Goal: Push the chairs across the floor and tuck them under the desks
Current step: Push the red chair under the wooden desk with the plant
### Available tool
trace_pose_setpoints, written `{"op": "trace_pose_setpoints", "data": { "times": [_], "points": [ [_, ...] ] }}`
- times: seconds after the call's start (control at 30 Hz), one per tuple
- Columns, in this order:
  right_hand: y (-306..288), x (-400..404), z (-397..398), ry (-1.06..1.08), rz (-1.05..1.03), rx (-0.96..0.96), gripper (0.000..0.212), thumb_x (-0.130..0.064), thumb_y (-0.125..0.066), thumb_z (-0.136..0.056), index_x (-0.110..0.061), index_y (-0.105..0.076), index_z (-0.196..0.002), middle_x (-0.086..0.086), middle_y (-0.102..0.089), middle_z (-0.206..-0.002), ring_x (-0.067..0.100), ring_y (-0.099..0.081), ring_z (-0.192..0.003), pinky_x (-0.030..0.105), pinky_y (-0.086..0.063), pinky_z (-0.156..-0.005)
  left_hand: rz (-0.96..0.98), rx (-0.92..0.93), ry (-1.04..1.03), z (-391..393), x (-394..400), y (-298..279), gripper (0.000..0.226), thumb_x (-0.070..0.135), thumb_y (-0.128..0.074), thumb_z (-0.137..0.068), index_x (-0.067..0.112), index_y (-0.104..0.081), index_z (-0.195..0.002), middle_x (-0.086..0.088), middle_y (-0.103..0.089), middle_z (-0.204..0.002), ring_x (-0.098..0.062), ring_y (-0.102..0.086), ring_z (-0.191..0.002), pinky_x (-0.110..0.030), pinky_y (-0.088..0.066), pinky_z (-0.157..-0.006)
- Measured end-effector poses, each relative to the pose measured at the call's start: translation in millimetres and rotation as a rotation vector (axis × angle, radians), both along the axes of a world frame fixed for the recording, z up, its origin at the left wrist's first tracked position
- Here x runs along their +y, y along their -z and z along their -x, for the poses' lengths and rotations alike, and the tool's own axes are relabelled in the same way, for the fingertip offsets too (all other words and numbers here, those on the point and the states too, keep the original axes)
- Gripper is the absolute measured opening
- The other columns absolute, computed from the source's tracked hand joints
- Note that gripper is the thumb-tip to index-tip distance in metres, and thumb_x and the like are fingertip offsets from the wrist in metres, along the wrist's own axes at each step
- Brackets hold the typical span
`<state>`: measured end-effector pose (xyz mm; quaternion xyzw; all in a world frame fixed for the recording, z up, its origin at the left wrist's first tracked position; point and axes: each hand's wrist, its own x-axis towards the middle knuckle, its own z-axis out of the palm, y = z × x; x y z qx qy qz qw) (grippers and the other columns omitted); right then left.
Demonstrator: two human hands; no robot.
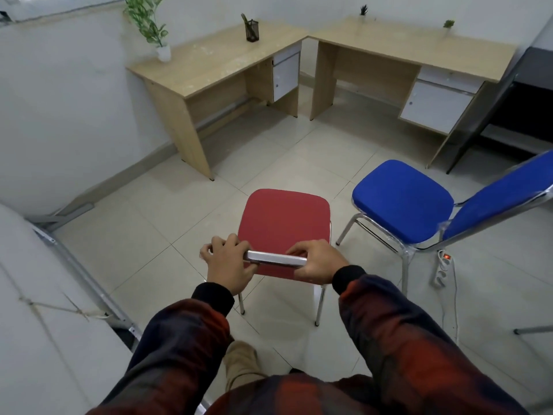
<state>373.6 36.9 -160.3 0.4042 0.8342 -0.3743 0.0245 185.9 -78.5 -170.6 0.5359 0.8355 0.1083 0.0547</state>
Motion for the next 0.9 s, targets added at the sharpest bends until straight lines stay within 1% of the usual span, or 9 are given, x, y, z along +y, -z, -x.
{"op": "trace_pose_setpoints", "data": {
  "times": [0.07,0.17,0.3,0.43,0.5,0.63,0.7,0.8,0.9],
  "points": [
    [-2,7,2,0.027,-0.065,-0.003,0.038,-0.03,-0.074,-0.071,-0.029,-0.072,-0.11,-0.012,-0.071,-0.101,0.012,-0.064,-0.089,0.026,-0.053,-0.079,0.015,-0.005,0.015,5,7,-3,0.016,0.038,-0.059,-0.085,0.029,-0.061,-0.097,0.011,-0.043,-0.096,-0.02,-0.035,-0.103,-0.042,-0.02,-0.096],
    [-3,16,6,0.053,-0.102,-0.003,0.032,-0.031,-0.073,-0.071,-0.031,-0.073,-0.103,-0.012,-0.072,-0.097,0.013,-0.065,-0.087,0.027,-0.054,-0.078,-0.007,-0.015,0.026,11,16,-2,0.018,0.037,-0.06,-0.084,0.028,-0.062,-0.1,0.011,-0.044,-0.094,-0.02,-0.036,-0.102,-0.04,-0.021,-0.094],
    [0,22,12,0.141,-0.137,0.012,0.028,-0.029,-0.07,-0.074,-0.032,-0.074,-0.101,-0.013,-0.073,-0.096,0.013,-0.065,-0.088,0.026,-0.053,-0.076,-0.04,-0.028,0.02,19,29,0,0.02,0.035,-0.063,-0.081,0.028,-0.062,-0.099,0.01,-0.048,-0.094,-0.02,-0.038,-0.1,-0.039,-0.021,-0.092],
    [4,20,20,0.193,-0.204,-0.029,0.025,-0.034,-0.066,-0.078,-0.035,-0.073,-0.102,-0.014,-0.072,-0.095,0.012,-0.063,-0.089,0.026,-0.05,-0.078,-0.063,-0.084,-0.01,32,42,1,0.022,0.033,-0.068,-0.075,0.032,-0.06,-0.095,0.014,-0.054,-0.088,-0.017,-0.043,-0.093,-0.033,-0.022,-0.083],
    [7,17,22,0.218,-0.225,-0.035,0.024,-0.035,-0.066,-0.08,-0.035,-0.073,-0.103,-0.013,-0.072,-0.095,0.012,-0.064,-0.09,0.025,-0.048,-0.077,-0.003,-0.092,0.01,43,46,-1,0.027,0.038,-0.071,-0.073,0.035,-0.062,-0.099,0.014,-0.056,-0.092,-0.015,-0.046,-0.091,-0.032,-0.029,-0.082],
    [10,20,26,0.257,-0.234,-0.039,0.026,-0.038,-0.067,-0.076,-0.034,-0.073,-0.101,-0.012,-0.073,-0.091,0.014,-0.064,-0.086,0.026,-0.05,-0.075,0.198,-0.1,0.086,67,58,-9,0.032,0.046,-0.07,-0.075,0.036,-0.067,-0.105,0.014,-0.06,-0.109,-0.014,-0.057,-0.099,-0.029,-0.046,-0.082],
    [9,25,29,0.224,-0.215,-0.053,0.026,-0.038,-0.068,-0.075,-0.033,-0.074,-0.1,-0.012,-0.072,-0.089,0.014,-0.063,-0.082,0.024,-0.048,-0.072,0.251,-0.126,0.085,73,61,-11,0.034,0.049,-0.07,-0.073,0.036,-0.069,-0.105,0.015,-0.067,-0.101,-0.012,-0.061,-0.09,-0.025,-0.047,-0.074],
    [6,33,32,0.185,-0.185,-0.045,0.025,-0.037,-0.07,-0.072,-0.032,-0.074,-0.097,-0.013,-0.072,-0.088,0.013,-0.064,-0.081,0.024,-0.049,-0.071,0.214,-0.141,0.041,77,61,-10,0.036,0.056,-0.072,-0.068,0.036,-0.073,-0.099,0.017,-0.069,-0.08,-0.007,-0.063,-0.074,-0.02,-0.044,-0.059],
    [5,44,26,0.192,-0.146,-0.029,0.023,-0.036,-0.071,-0.067,-0.033,-0.073,-0.09,-0.014,-0.072,-0.083,0.012,-0.065,-0.078,0.031,-0.057,-0.075,0.173,-0.145,0.015,68,65,-8,0.036,0.055,-0.07,-0.069,0.033,-0.074,-0.098,0.016,-0.071,-0.082,-0.008,-0.063,-0.071,-0.021,-0.05,-0.06]
  ]
}}
